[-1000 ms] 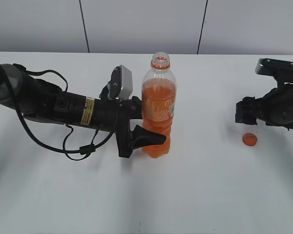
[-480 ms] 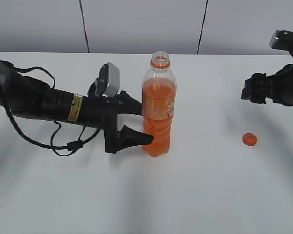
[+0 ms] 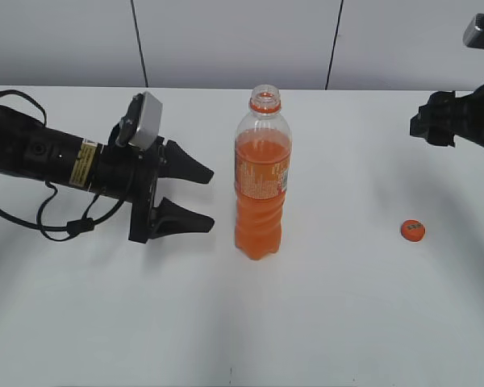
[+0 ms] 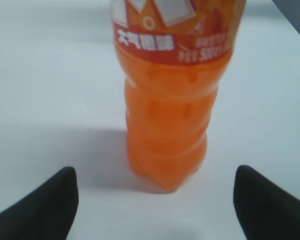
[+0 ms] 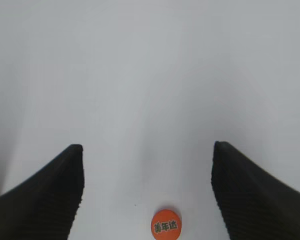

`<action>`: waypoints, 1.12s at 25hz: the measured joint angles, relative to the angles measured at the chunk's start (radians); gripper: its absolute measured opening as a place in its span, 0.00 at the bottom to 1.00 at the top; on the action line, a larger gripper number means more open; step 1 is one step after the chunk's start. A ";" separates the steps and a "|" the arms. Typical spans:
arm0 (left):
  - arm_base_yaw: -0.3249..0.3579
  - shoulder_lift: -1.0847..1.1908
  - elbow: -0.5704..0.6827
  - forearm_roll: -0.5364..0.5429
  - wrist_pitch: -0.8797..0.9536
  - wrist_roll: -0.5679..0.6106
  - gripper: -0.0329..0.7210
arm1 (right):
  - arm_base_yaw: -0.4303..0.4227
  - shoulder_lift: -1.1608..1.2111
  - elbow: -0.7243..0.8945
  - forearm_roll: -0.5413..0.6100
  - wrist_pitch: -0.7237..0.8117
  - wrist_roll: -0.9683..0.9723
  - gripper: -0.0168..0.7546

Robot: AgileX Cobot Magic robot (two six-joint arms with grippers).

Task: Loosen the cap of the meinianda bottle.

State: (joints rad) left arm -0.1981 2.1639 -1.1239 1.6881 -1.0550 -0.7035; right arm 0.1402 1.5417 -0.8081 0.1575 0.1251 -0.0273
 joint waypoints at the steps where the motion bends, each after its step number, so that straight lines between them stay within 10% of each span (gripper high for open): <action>1: 0.005 -0.014 0.000 0.002 0.018 -0.002 0.81 | 0.000 -0.008 -0.004 -0.010 -0.001 0.000 0.79; 15: 0.011 -0.312 0.001 -0.029 0.595 -0.188 0.81 | 0.000 -0.099 -0.118 -0.083 -0.010 0.000 0.79; 28: 0.012 -0.503 0.001 -0.470 1.372 -0.196 0.76 | 0.000 -0.141 -0.254 -0.198 0.000 -0.001 0.79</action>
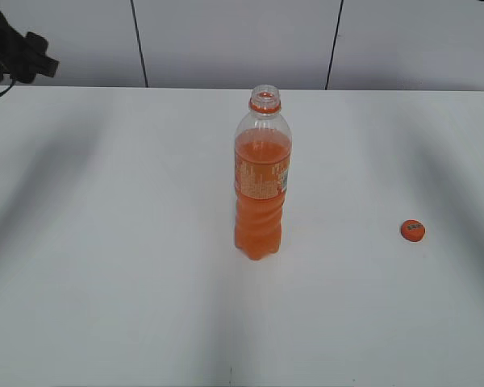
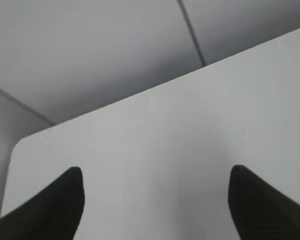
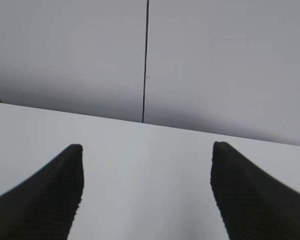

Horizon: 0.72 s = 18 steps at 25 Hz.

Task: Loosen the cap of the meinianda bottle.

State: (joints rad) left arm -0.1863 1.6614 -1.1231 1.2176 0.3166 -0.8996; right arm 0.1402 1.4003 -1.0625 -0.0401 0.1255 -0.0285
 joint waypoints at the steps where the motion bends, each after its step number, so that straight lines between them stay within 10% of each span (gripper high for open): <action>1: 0.000 -0.010 0.000 -0.026 0.050 0.013 0.76 | 0.000 0.000 -0.013 -0.007 0.006 0.000 0.79; 10: 0.001 -0.090 -0.017 -0.552 0.309 0.539 0.76 | 0.000 0.000 -0.152 -0.015 0.259 0.000 0.79; 18: 0.001 -0.091 -0.279 -0.875 0.667 0.816 0.76 | 0.000 0.000 -0.339 -0.015 0.643 0.014 0.79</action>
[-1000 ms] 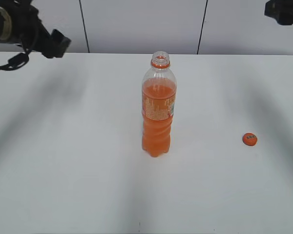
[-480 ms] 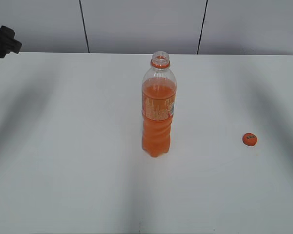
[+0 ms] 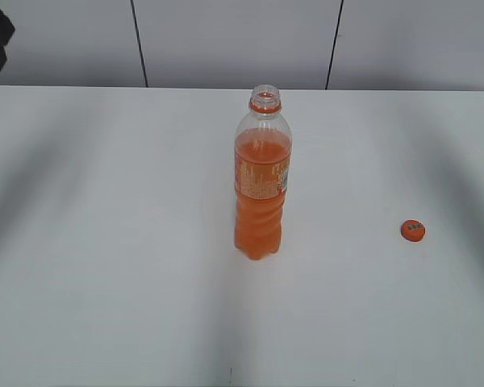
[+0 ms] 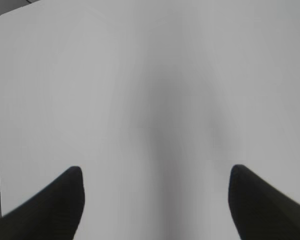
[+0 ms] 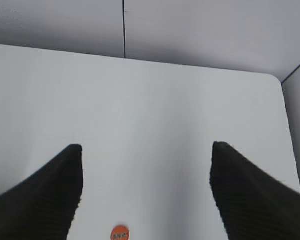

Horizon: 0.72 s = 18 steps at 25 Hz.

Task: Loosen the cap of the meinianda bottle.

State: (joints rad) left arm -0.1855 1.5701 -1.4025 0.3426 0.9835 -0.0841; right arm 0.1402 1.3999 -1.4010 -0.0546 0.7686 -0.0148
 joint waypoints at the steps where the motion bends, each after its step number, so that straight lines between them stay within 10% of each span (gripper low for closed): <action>1: 0.000 0.000 -0.038 -0.013 0.043 0.010 0.76 | 0.000 0.000 -0.028 0.000 0.048 0.001 0.79; 9: 0.001 -0.007 -0.211 -0.093 0.227 0.049 0.76 | 0.000 0.000 -0.227 -0.010 0.408 -0.008 0.79; 18: 0.003 -0.072 -0.211 -0.228 0.241 0.054 0.76 | 0.000 -0.048 -0.269 -0.009 0.446 -0.034 0.79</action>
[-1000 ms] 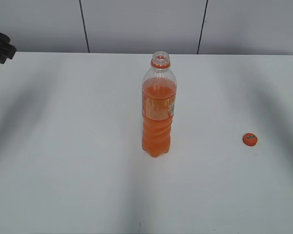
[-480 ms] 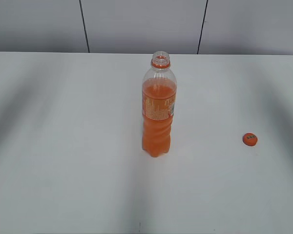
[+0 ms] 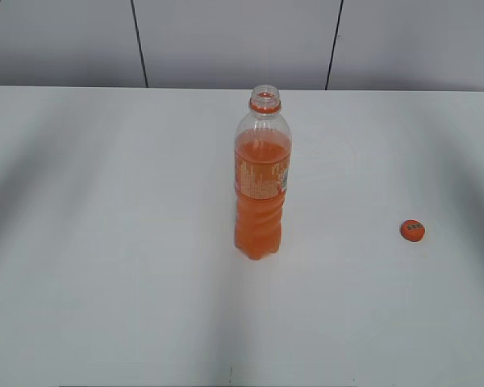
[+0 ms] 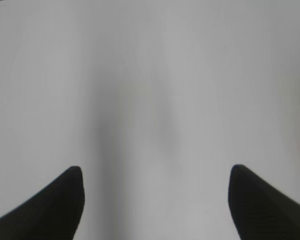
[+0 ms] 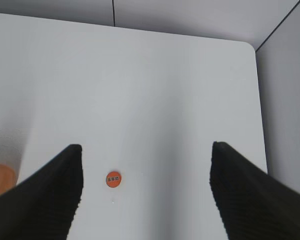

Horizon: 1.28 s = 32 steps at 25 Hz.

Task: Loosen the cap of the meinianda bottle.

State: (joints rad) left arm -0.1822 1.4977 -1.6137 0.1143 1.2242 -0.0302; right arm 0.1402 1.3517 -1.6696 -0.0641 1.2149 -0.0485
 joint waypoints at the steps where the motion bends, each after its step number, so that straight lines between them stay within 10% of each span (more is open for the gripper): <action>1: 0.000 -0.015 0.000 0.000 0.001 0.001 0.76 | 0.000 -0.014 0.000 0.003 0.001 0.000 0.79; 14: 0.000 -0.364 0.241 0.038 0.001 0.005 0.76 | 0.000 -0.263 0.048 0.011 0.002 0.002 0.79; 32: 0.000 -0.915 0.843 0.017 -0.102 -0.006 0.75 | 0.000 -0.734 0.806 0.044 -0.077 0.016 0.79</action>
State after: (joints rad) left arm -0.1822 0.5826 -0.7706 0.1312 1.1223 -0.0360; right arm 0.1402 0.6181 -0.8632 -0.0199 1.1378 -0.0326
